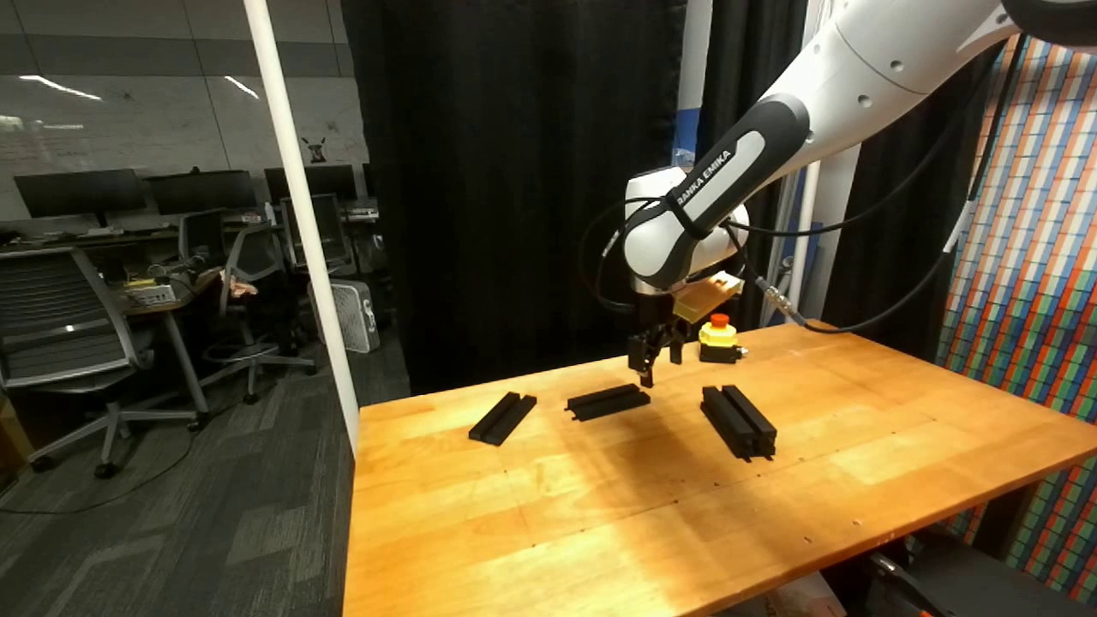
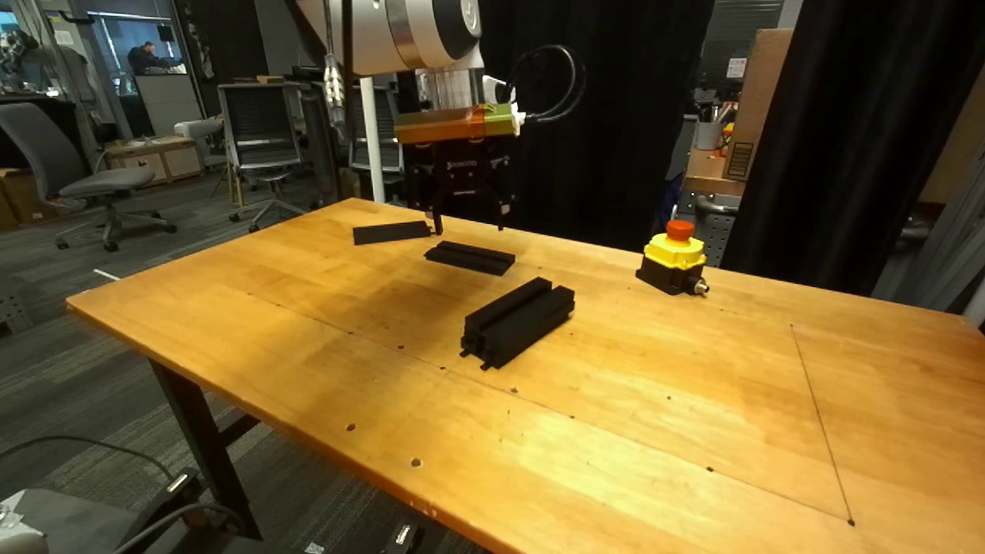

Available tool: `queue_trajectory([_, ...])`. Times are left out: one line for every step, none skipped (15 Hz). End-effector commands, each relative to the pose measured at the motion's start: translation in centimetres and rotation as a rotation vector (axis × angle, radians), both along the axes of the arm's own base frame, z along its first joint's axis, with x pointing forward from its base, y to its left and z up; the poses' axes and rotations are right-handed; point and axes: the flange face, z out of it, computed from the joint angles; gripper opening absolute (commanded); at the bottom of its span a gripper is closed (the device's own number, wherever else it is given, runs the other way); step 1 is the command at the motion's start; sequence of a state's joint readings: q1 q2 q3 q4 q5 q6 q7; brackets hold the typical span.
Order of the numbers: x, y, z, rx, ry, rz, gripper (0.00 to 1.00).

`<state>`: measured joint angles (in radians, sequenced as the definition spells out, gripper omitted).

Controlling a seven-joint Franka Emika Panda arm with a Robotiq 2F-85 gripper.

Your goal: Stack up the black objects on the table.

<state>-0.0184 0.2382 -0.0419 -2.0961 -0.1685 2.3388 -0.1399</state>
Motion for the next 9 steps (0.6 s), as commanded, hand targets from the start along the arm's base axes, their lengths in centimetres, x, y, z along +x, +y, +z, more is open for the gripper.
queue_trajectory([0.7,-0.7,-0.9,0.004,0.006,0.148,1.0])
queue_trajectory([0.4,-0.7,-1.2,0.002,0.012,0.148,1.0])
queue_trajectory([0.3,-0.8,-1.5,0.003,0.018,0.148,1.0])
queue_trajectory([0.1,-0.7,-1.9,0.002,0.026,0.148,1.0])
queue_trajectory([0.2,-0.6,-1.8,0.002,0.023,0.148,1.0])
queue_trajectory([0.2,-0.5,-1.6,0.001,0.02,0.148,1.0])
queue_trajectory([0.3,-0.5,-1.6,0.0,0.018,0.148,1.0])
queue_trajectory([0.2,-0.4,-1.6,0.001,0.017,0.148,1.0])
queue_trajectory([0.2,-0.4,-1.6,0.001,0.018,0.148,1.0])
